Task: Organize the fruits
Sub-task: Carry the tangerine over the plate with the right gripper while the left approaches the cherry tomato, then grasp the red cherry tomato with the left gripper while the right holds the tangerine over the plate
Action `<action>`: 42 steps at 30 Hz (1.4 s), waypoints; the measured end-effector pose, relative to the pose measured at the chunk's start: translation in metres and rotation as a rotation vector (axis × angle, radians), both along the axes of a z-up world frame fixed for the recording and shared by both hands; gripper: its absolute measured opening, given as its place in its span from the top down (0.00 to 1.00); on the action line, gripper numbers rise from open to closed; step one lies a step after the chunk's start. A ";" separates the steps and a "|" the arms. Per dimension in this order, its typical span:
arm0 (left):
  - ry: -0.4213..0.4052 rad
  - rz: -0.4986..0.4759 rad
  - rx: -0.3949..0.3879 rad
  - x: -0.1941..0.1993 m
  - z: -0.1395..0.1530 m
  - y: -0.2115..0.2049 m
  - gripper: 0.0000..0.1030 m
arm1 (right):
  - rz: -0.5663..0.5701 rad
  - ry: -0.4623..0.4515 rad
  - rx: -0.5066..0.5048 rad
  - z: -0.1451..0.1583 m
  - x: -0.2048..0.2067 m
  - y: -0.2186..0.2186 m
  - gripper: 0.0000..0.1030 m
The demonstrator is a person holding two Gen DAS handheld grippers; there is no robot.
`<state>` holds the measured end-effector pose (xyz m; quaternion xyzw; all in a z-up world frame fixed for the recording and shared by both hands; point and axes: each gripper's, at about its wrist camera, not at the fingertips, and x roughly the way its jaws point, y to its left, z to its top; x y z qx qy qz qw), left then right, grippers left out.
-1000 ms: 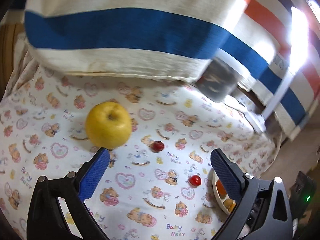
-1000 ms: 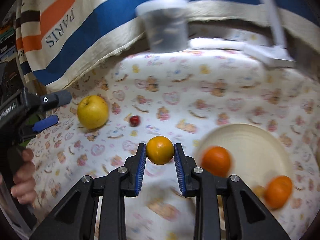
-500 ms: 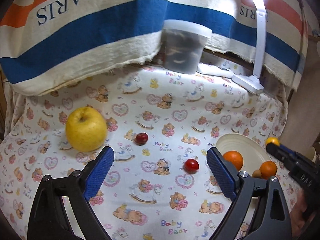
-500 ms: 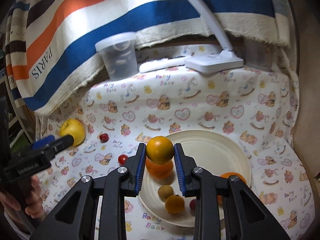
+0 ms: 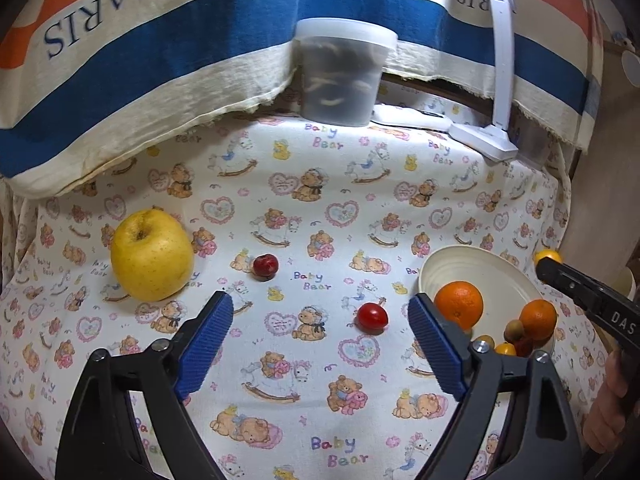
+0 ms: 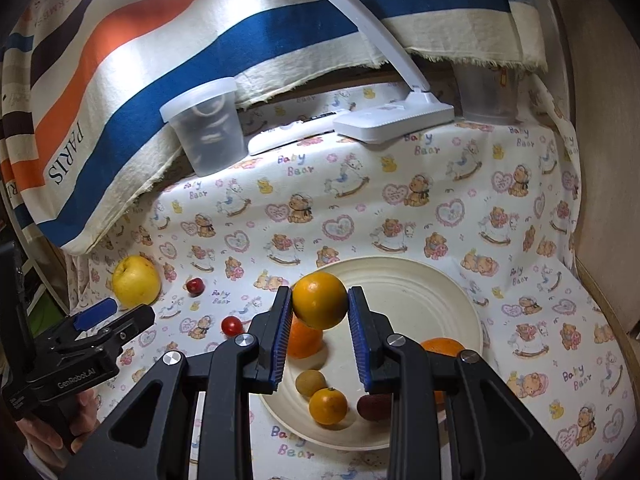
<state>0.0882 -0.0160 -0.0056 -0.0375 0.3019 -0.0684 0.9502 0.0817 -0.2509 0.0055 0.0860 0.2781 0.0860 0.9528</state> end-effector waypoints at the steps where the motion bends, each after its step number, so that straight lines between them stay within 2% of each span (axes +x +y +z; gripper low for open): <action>1: -0.001 -0.007 -0.002 0.001 0.001 0.000 0.16 | -0.002 0.002 0.001 0.000 0.001 -0.001 0.72; 4: 0.031 -0.046 -0.022 0.008 0.003 0.000 0.18 | -0.016 0.005 0.010 -0.001 0.003 -0.005 0.72; 7: 0.114 -0.069 -0.051 0.021 0.001 -0.001 0.26 | -0.023 0.014 0.023 -0.001 0.004 -0.008 0.72; 9: 0.166 -0.096 -0.069 0.030 -0.003 -0.004 0.28 | -0.029 0.015 0.027 0.000 0.005 -0.010 0.72; 11: 0.197 -0.107 -0.048 0.035 -0.007 -0.010 0.35 | -0.036 0.015 0.033 0.000 0.005 -0.012 0.72; 15: 0.263 -0.124 0.008 0.046 -0.020 -0.027 0.41 | -0.043 0.021 0.045 -0.001 0.007 -0.016 0.72; 16: 0.278 -0.130 0.013 0.048 -0.024 -0.030 0.46 | -0.045 0.022 0.046 -0.001 0.006 -0.016 0.72; 18: 0.296 -0.142 0.016 0.051 -0.030 -0.037 0.50 | -0.048 0.024 0.047 -0.001 0.007 -0.016 0.72; 26: 0.314 -0.138 0.034 0.065 -0.045 -0.050 0.58 | -0.043 0.014 0.049 0.002 0.002 -0.013 0.72; 31: 0.302 -0.131 0.078 0.071 -0.055 -0.059 0.60 | -0.046 0.024 0.046 0.000 0.005 -0.013 0.72; 35: 0.294 -0.134 0.109 0.073 -0.059 -0.063 0.74 | -0.055 0.040 0.046 -0.003 0.008 -0.015 0.72; 38: 0.271 -0.122 0.148 0.072 -0.058 -0.062 0.74 | -0.056 0.036 0.047 -0.003 0.008 -0.016 0.72; 42: 0.252 -0.140 0.122 0.065 -0.049 -0.060 0.74 | -0.060 0.033 0.047 -0.004 0.008 -0.017 0.72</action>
